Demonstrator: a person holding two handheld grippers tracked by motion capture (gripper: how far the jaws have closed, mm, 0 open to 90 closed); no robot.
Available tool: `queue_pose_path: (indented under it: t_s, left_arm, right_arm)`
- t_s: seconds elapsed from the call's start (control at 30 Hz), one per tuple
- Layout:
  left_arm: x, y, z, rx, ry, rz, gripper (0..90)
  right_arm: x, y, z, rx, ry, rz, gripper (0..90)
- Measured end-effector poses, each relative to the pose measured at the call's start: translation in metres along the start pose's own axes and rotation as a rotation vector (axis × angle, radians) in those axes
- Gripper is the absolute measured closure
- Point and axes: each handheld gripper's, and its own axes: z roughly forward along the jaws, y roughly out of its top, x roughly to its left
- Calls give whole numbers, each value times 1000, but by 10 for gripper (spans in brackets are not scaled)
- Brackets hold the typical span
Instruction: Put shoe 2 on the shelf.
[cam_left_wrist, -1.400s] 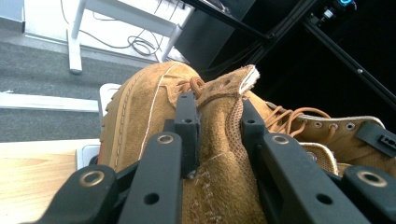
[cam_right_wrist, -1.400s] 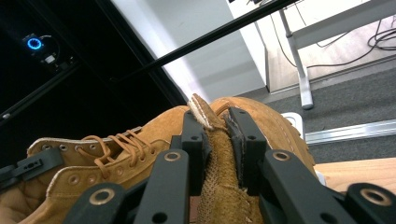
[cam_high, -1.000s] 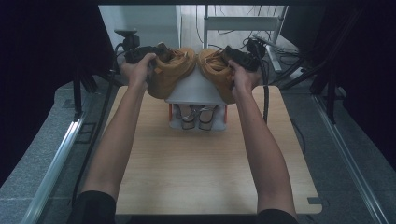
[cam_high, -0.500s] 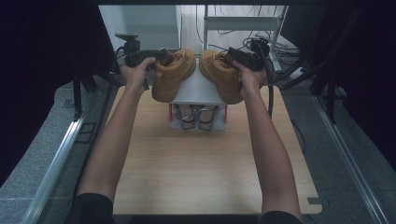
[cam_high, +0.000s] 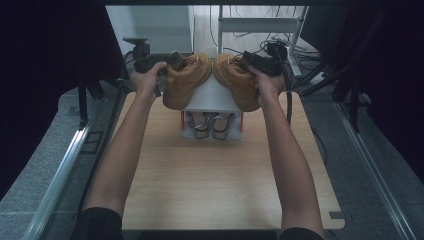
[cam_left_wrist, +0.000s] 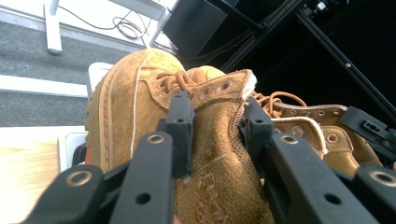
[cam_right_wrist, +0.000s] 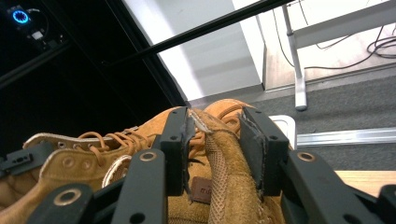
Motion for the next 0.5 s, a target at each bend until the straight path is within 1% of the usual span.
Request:
queue_pose_path:
  t_s: [0.03,0.1,0.2,0.23,0.27,0.33,0.37,0.4,0.43,0.47,0.5]
  left_arm:
    - [1,1,0,-4,7,4,675]
    - [1,2,-1,-2,-11,9,608]
    - [0,2,-3,-5,-25,35,523]
    - [-1,2,-3,-9,-30,35,480]
    - [-2,2,-5,-22,-27,46,453]
    - [-6,3,-10,-47,-18,77,436]
    - [-7,4,-13,-54,-16,91,430]
    - [-9,5,-16,-56,-13,106,428]
    - [-9,5,-16,-56,-13,106,429]
    - [-13,6,-21,-52,3,143,432]
    - [-15,6,-23,-58,2,149,434]
  right_arm:
    - [0,0,0,-2,-4,-12,622]
    - [-1,1,-1,0,-5,-24,598]
    - [-3,2,-2,1,5,-46,516]
    - [-3,2,-2,1,-4,-72,496]
    - [-3,2,-3,1,-3,-81,472]
    - [-2,2,-4,-5,-6,-92,447]
    - [-3,2,-5,-2,-5,-109,436]
    - [-2,1,-6,-8,1,-113,425]
    - [-2,1,-7,-11,4,-117,411]
    - [-3,1,-8,-10,7,-123,407]
    - [-3,1,-9,-12,8,-129,404]
